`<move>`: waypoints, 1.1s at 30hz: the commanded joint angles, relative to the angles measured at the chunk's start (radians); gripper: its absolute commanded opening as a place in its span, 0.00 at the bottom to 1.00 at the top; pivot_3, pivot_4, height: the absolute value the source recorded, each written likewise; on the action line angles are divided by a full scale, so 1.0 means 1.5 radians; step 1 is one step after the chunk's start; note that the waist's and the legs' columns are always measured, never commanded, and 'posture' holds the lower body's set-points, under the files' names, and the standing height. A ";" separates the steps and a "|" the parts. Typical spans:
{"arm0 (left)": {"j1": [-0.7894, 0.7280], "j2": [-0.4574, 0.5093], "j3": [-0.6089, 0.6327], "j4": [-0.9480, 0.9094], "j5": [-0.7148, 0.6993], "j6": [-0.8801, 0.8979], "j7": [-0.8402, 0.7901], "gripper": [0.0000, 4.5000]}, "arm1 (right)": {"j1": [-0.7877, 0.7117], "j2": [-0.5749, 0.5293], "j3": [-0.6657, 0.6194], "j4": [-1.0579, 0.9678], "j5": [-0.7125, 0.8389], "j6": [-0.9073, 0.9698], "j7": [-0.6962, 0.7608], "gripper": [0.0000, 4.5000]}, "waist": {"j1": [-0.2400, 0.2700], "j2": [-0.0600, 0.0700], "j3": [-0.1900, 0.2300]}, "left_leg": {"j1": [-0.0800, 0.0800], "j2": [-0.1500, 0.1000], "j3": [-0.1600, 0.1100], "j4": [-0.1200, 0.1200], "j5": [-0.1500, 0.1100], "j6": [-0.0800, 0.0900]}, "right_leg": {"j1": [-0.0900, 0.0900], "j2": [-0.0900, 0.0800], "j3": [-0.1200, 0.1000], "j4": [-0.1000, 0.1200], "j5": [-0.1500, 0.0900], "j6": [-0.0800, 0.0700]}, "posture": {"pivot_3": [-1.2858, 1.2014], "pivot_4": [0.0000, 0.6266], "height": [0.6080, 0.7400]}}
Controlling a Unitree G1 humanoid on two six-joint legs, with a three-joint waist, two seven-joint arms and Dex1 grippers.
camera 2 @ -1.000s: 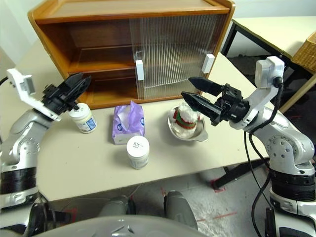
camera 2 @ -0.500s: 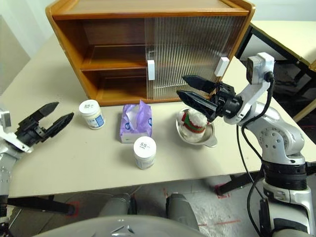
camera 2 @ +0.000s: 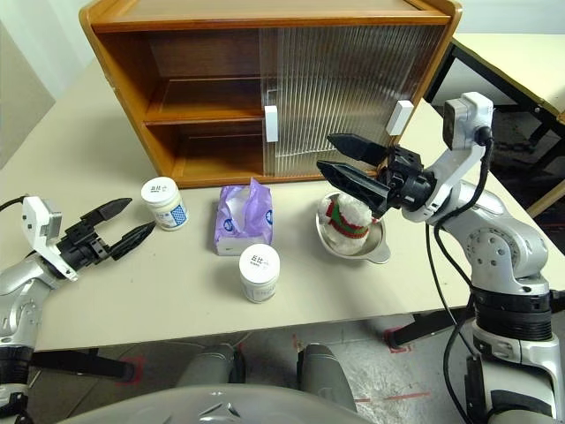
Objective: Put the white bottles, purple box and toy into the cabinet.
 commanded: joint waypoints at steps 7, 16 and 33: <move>-0.019 -0.017 -0.034 0.043 0.030 -0.034 0.009 0.99 | 0.011 -0.014 -0.018 -0.032 0.012 0.011 -0.016 1.00 | -0.003 0.000 0.000 | 0.000 0.000 0.000 0.001 0.000 0.000 | 0.000 0.000 0.000 0.001 0.000 0.000 | 0.51 0.00 1.00; -0.057 -0.033 -0.052 0.127 0.063 -0.091 0.028 0.99 | 0.007 -0.028 -0.025 -0.041 0.023 0.022 -0.026 1.00 | -0.003 0.000 -0.001 | 0.000 -0.001 0.000 0.002 0.000 0.001 | 0.000 0.003 0.000 0.003 0.000 0.000 | 0.50 0.00 1.00; -0.120 -0.052 -0.070 0.222 0.078 -0.134 0.016 0.99 | 0.015 -0.031 -0.036 -0.050 0.023 0.023 -0.034 1.00 | -0.022 -0.001 -0.002 | 0.000 -0.001 0.000 0.005 0.000 0.001 | 0.001 0.004 0.000 0.005 0.000 0.001 | 0.49 0.00 1.00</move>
